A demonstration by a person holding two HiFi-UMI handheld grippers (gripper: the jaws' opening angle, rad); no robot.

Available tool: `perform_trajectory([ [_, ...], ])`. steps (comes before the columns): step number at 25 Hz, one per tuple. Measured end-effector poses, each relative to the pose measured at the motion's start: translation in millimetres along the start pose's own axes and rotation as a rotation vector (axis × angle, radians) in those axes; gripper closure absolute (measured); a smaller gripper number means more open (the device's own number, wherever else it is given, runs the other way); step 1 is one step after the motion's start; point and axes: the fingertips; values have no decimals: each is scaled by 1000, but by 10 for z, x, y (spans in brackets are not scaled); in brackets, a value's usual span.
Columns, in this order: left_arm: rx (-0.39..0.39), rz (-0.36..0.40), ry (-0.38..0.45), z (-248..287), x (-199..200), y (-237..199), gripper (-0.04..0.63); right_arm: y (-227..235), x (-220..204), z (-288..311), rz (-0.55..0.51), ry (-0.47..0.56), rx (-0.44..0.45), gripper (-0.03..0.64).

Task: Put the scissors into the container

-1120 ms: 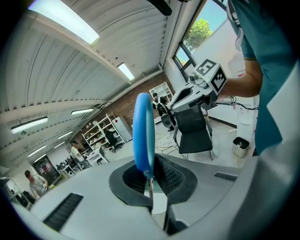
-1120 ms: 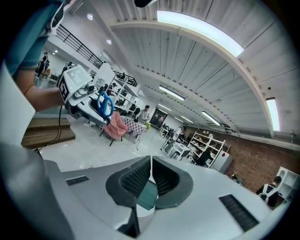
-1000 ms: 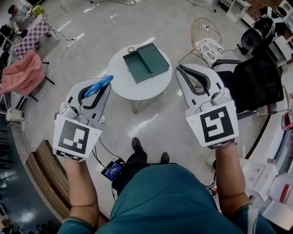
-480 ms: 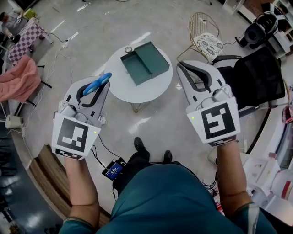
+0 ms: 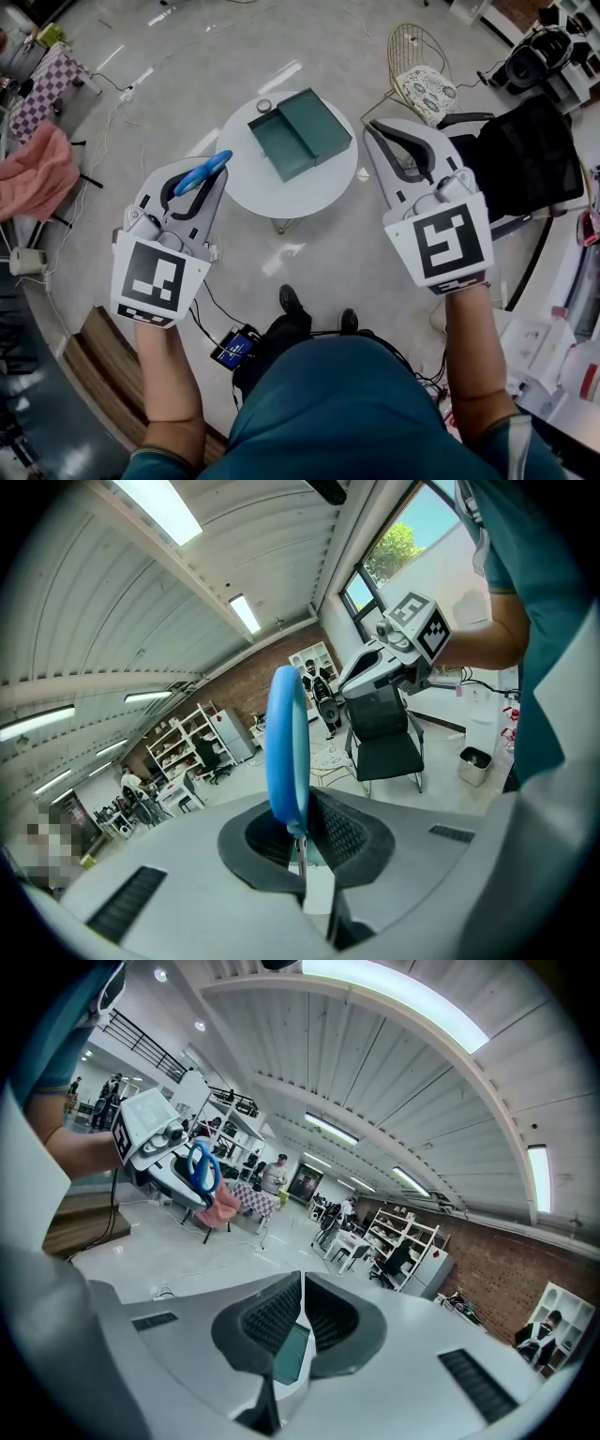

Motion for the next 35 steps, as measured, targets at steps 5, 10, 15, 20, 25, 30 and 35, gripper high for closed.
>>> perform_trajectory([
  [5,-16,-1,36,15,-89,-290,569,-38,162,226,22,-30,-28,577],
  [10,-28,14,32,95,-250,-499,569,-85,334,405,13,-25,-39,577],
  [15,-34,13,11,304,-280,-514,569,15,162,616,32,-43,-17,577],
  [20,15,-4,-26,275,-201,-608,569,128,239,794,23,7,33,577],
  [25,51,-18,-50,349,-109,-683,569,293,257,910,12,28,69,577],
  [30,48,-36,-74,510,-240,-727,569,295,243,1143,1,29,101,577],
  [35,39,-52,-92,646,-337,-738,569,292,170,1314,1,21,124,577],
])
Point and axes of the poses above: the fingertips, and each gripper's own axes: z forward along the fingers, y to its right, x out of its top, and after that the axes turned 5 degrees about -y, right-handed
